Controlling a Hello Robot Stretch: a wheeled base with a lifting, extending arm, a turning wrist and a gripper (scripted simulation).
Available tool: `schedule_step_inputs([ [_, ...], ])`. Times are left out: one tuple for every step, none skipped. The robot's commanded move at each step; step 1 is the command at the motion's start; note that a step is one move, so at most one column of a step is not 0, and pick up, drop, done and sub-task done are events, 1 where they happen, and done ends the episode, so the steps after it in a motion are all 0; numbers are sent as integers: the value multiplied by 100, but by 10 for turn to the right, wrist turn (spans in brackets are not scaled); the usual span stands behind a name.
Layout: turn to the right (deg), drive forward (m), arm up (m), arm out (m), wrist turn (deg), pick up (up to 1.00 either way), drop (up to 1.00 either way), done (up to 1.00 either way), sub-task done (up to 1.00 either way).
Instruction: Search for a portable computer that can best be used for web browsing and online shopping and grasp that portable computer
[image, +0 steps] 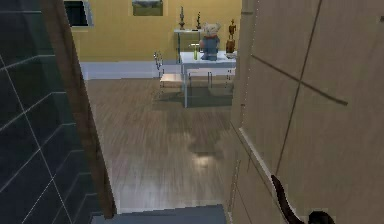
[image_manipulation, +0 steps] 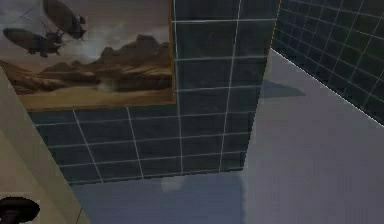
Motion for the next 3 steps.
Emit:
schedule_step_inputs([
  [30, 0, 0, 0, 0, 0, 0, 0, 0],
  [0, 60, 0, 0, 0, 0, 0, 0, 0],
  [-60, 0, 0, 0, 0, 0, 0, 0, 0],
])
